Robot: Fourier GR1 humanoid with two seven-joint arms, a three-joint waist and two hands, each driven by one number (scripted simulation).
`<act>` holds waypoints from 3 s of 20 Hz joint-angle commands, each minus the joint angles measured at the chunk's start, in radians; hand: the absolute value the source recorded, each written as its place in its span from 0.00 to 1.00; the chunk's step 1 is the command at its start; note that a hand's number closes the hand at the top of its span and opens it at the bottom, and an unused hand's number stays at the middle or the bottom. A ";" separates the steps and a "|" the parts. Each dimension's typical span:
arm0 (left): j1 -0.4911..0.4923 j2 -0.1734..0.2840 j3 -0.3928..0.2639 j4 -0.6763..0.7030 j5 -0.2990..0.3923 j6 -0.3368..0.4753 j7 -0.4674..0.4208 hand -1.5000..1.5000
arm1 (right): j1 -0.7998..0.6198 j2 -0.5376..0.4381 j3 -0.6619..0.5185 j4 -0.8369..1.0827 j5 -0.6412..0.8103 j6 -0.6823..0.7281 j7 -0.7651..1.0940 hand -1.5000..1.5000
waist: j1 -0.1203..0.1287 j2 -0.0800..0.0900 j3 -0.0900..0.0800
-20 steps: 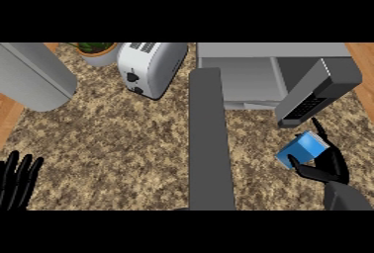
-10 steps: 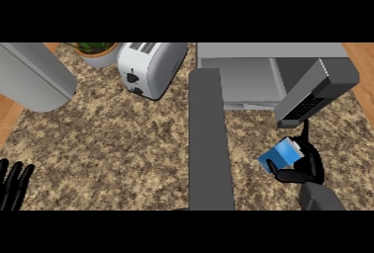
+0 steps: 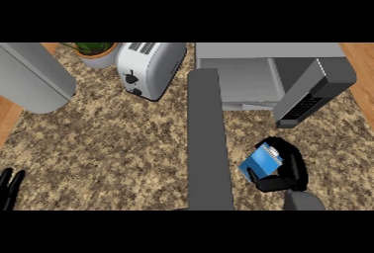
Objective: Pick up the milk, place it into the microwave and close the microwave
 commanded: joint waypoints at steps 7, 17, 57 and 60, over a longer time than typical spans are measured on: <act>0.003 0.028 0.053 0.000 0.054 -0.049 0.022 0.00 | 0.246 0.032 0.294 -0.600 -0.143 -0.291 0.376 1.00 | 0.012 0.005 0.001; -0.042 0.038 0.141 0.084 0.098 -0.093 0.003 0.00 | 0.068 0.031 0.414 -0.568 -0.065 -0.540 0.379 1.00 | 0.021 0.009 0.002; -0.187 0.094 0.207 0.287 0.077 -0.166 -0.012 0.00 | -0.829 -0.077 0.010 0.807 0.067 -0.880 -0.109 1.00 | 0.081 0.034 0.003; -0.204 0.091 0.192 0.242 0.073 -0.136 0.030 0.00 | -0.866 -0.113 0.036 0.839 0.109 -0.937 -0.085 1.00 | 0.085 0.036 0.004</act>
